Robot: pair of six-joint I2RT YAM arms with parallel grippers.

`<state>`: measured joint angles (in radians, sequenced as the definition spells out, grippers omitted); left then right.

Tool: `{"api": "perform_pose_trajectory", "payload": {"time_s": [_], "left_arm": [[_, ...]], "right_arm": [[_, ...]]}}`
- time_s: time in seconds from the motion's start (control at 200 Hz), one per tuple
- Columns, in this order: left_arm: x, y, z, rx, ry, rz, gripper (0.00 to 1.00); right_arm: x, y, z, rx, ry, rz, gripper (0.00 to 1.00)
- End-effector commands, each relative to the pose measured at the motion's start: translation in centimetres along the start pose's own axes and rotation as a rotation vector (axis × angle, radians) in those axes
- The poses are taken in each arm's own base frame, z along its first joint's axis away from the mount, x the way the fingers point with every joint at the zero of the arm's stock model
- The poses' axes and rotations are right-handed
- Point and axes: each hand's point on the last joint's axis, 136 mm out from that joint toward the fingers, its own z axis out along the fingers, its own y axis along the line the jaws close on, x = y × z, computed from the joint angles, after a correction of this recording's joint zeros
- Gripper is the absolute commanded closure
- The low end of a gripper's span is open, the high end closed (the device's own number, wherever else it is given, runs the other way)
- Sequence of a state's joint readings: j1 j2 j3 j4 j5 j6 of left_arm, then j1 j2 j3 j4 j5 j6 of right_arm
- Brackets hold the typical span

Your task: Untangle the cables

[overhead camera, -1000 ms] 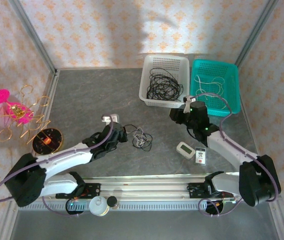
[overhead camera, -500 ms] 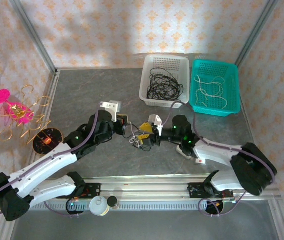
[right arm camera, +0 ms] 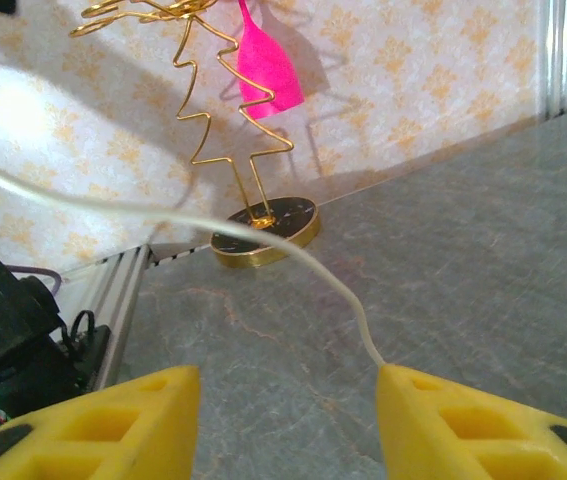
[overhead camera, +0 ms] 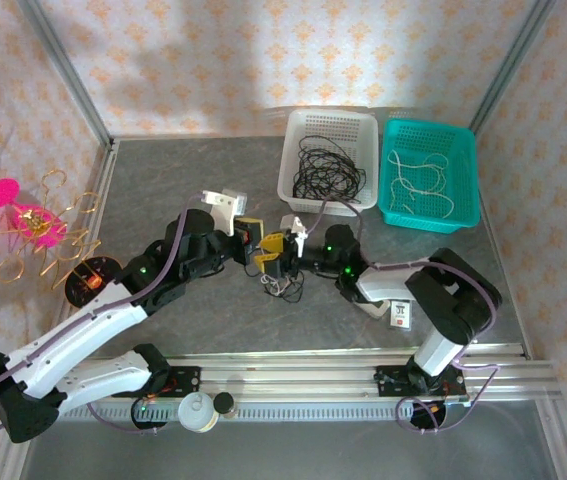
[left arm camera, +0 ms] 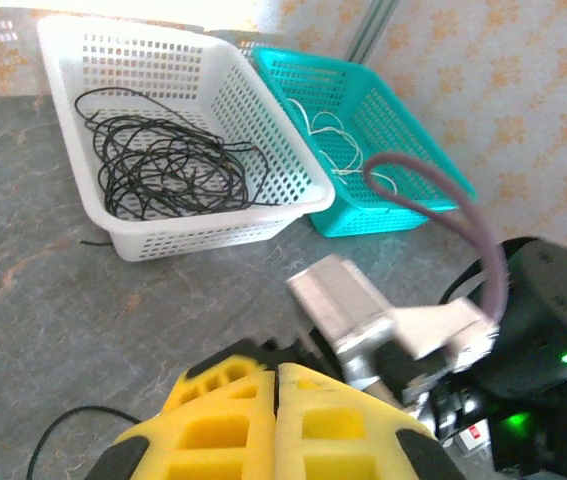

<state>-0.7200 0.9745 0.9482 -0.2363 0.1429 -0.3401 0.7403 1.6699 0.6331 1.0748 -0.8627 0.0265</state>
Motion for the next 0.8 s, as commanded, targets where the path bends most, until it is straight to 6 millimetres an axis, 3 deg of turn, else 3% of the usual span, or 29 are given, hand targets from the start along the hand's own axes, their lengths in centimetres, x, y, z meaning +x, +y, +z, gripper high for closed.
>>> {"api": "perform_pose_trajectory", "payload": {"time_s": [0.0,0.2,0.36,0.796], "left_arm": [[-2.7,-2.2,-1.4,0.081,-0.072,0.033,1.00],[-5.4,-2.2,-2.3,0.051,-0.148,0.058,1.00],[-7.7,-2.9,-3.2,0.066,-0.233,0.062,1.00],[-9.5,-4.1,-4.2,0.113,-0.278,0.048,1.00]], "right_arm": [[-1.2,0.0,0.6,0.004,-0.072,0.070,0.55],[0.9,-1.9,0.5,0.093,-0.064,0.216,0.71],[2.2,-2.4,0.0,0.138,-0.077,0.286,0.77],[2.3,-3.4,1.2,0.172,-0.088,0.279,0.59]]}}
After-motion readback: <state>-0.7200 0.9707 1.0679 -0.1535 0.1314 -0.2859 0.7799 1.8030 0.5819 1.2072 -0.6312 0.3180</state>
